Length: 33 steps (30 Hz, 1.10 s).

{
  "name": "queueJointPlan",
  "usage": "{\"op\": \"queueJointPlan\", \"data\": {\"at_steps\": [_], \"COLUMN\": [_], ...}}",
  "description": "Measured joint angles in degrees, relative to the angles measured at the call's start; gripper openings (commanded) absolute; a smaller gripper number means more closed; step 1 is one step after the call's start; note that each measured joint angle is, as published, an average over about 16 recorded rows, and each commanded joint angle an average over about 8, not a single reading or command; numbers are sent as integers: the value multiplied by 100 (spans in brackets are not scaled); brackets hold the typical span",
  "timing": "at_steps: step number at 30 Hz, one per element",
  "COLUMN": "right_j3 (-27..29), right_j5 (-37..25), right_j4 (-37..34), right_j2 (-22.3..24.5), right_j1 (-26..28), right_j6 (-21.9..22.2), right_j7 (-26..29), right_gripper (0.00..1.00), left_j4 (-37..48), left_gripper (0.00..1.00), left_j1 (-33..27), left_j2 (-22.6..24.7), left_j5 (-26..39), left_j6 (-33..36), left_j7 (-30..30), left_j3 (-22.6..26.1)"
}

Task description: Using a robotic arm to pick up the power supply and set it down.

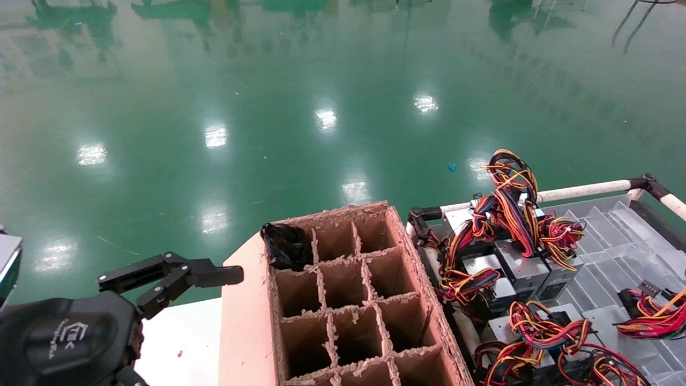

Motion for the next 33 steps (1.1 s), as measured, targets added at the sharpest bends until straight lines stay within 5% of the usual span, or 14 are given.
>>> {"op": "queueJointPlan", "data": {"at_steps": [33], "right_j3": [174], "right_j5": [-276], "right_j4": [918], "right_j2": [-143], "right_j1": [214], "right_j6": [268], "right_j7": [171], "right_gripper": [100], "left_j4": [3], "left_gripper": [100], "left_j1": [1], "left_j2": [-1], "left_j5": [-2], "left_j6": [-1], "left_j7": [1], "left_j3": [0]}}
